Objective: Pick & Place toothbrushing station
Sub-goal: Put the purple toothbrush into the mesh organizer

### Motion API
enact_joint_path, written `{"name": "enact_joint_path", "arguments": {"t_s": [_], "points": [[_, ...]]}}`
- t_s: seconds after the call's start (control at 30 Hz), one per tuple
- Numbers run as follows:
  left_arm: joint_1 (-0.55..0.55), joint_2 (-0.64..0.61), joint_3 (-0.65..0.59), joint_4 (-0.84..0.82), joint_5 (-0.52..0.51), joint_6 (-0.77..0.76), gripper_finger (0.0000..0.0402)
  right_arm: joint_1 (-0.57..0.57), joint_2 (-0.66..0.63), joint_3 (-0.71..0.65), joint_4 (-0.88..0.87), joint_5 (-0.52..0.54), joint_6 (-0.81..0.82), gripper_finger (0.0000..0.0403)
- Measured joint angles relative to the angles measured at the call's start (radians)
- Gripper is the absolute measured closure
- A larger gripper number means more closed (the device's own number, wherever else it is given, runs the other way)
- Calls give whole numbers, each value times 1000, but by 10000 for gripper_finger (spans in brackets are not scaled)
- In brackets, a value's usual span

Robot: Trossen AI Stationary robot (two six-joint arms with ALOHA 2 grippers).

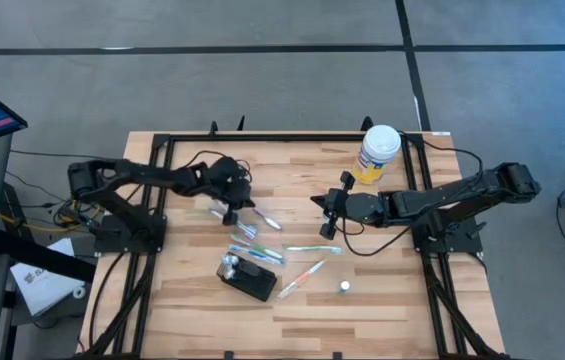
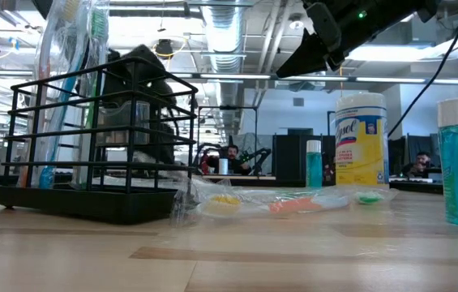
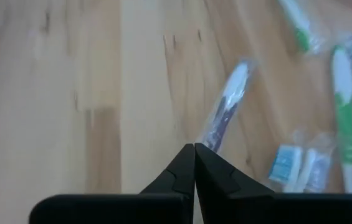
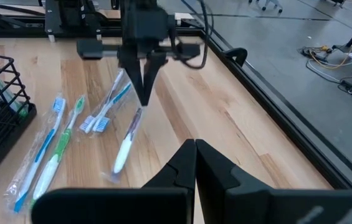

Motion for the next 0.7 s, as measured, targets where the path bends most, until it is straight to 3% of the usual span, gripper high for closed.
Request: {"name": "enact_joint_path", "arguments": {"t_s": [0.33,0.7], "points": [[-2,-78,1,-8,5,-2,401,0,0,0,1,-3,1,403],[-74,-78,1,-8,-91,-6,401,-37,60,1,85,-59,22,403]]}}
